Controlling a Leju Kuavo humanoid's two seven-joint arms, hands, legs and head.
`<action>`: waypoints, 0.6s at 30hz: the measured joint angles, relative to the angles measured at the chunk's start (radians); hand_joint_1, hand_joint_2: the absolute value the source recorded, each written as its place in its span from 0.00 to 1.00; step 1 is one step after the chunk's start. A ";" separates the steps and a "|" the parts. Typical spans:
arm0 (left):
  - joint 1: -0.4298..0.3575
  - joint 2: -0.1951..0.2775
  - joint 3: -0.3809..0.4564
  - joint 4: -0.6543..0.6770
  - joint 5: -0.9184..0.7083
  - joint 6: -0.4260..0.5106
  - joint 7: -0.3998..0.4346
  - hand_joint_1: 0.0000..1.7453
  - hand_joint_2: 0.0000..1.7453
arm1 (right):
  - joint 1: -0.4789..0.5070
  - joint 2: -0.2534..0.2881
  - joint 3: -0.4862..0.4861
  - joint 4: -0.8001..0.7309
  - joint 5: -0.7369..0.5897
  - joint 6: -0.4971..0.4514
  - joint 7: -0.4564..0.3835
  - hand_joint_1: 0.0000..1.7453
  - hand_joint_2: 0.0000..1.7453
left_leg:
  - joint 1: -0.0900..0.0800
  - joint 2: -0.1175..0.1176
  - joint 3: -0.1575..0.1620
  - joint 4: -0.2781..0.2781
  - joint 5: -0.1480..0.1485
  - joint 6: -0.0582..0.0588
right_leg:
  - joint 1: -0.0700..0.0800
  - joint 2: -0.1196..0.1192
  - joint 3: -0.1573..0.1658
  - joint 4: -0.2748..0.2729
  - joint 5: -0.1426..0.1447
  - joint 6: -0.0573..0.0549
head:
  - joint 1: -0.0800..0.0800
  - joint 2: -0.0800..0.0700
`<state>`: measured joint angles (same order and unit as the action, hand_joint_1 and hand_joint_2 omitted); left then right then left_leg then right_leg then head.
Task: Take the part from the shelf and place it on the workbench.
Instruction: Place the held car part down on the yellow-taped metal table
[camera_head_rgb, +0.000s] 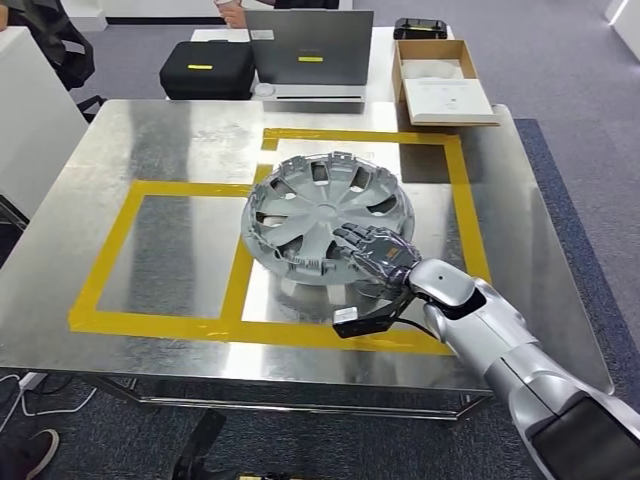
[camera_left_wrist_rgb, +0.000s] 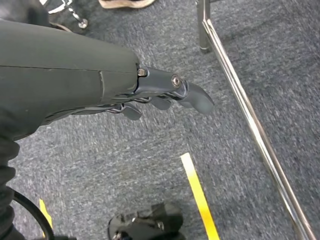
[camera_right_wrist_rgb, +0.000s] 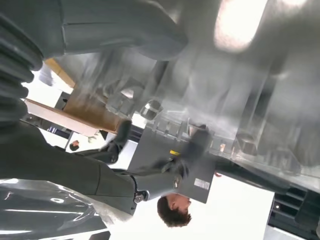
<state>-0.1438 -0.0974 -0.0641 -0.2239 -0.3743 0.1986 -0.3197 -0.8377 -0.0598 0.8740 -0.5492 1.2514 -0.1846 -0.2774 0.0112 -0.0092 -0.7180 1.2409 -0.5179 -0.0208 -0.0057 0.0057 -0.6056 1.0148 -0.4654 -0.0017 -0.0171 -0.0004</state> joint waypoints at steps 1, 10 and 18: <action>0.000 0.000 0.002 0.000 0.000 0.002 0.001 0.00 0.00 | 0.000 0.000 0.002 -0.003 -0.009 -0.006 0.000 0.00 0.00 | 0.002 0.000 0.030 -0.069 0.035 0.000 | 0.000 0.001 0.003 0.000 -0.002 0.003 | 0.000 0.000; 0.000 0.005 0.038 0.000 0.007 0.021 0.016 0.00 0.00 | -0.006 -0.010 0.015 -0.086 -0.081 -0.038 0.026 0.00 0.00 | 0.001 0.004 0.096 -0.211 0.072 0.046 | 0.002 0.003 -0.068 0.135 -0.082 0.040 | 0.006 0.000; 0.003 0.005 0.050 0.000 0.008 0.021 0.017 0.00 0.00 | -0.007 -0.017 0.017 -0.114 -0.082 -0.038 0.028 0.00 0.00 | -0.005 0.004 0.097 -0.208 0.069 0.043 | 0.006 -0.001 -0.021 0.037 -0.006 0.026 | 0.006 0.000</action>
<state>-0.1413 -0.0927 -0.0141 -0.2239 -0.3664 0.2197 -0.3027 -0.8445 -0.0772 0.8914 -0.6627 1.1691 -0.2230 -0.2499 0.0063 -0.0051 -0.6213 1.0331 -0.4489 0.0220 0.0004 0.0050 -0.6264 1.0520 -0.4710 0.0244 -0.0108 -0.0004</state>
